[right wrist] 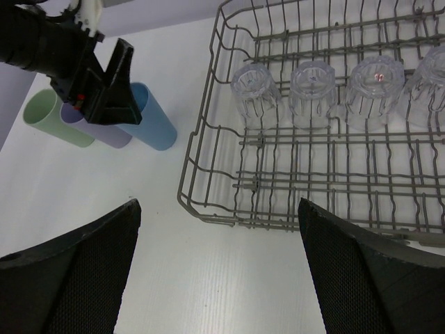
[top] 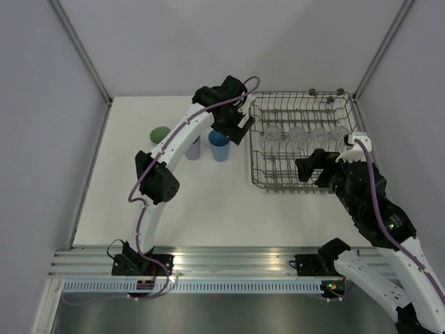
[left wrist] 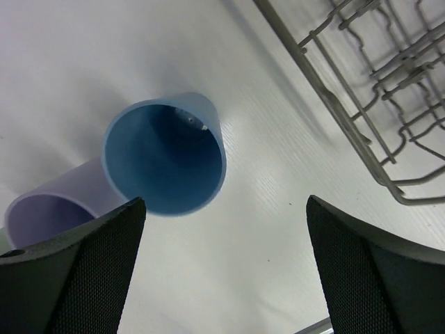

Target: Unload the cups from the dish rack

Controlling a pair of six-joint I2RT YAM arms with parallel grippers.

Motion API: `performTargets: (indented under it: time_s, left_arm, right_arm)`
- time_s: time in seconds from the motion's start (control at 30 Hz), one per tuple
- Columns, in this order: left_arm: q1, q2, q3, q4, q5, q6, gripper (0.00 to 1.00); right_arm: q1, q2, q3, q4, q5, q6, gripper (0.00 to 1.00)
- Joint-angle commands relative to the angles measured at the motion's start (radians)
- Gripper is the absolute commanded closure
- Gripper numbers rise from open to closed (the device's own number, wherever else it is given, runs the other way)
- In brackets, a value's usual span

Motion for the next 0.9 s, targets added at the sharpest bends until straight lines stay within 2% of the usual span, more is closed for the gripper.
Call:
performTargets:
  time_s: [0.0,0.1,0.2,0.3,0.4,0.57,0.67,0.87]
  left_arm:
    - [-0.007,-0.182,0.024,0.048,0.042,-0.027,0.0]
    - [-0.006,-0.262,0.024,0.06,0.022,-0.057,0.0]
    - [-0.004,-0.381,-0.019,0.107,-0.105,-0.152,0.0]
    - [-0.004,-0.487,-0.122,0.161,-0.214,-0.221,0.0]
    - [-0.004,-0.613,-0.215,0.192,-0.356,-0.278,0.0]
    - [-0.003,-0.832,-0.416,0.239,-0.531,-0.31,0.0]
    - [-0.003,-0.972,-0.54,0.277,-0.588,-0.33,0.0]
    - [-0.003,-1.239,-0.829,0.359,-0.613,-0.36,0.0]
  right_arm:
    - [-0.001,0.001,-0.024,0.109,0.053,-0.005,0.02]
    - [0.001,0.024,-0.037,0.164,0.079,0.001,0.02]
    - [0.001,0.115,-0.025,0.189,0.122,0.005,0.02]
    - [0.001,0.189,0.001,0.202,0.164,0.004,0.02]
    - [0.001,0.33,0.042,0.207,0.162,-0.01,0.02]
    - [-0.001,0.498,0.137,0.204,0.19,-0.025,0.02]
    - [0.001,0.588,0.185,0.195,0.193,-0.037,0.02]
    - [-0.01,0.749,0.285,0.163,0.181,-0.088,0.02]
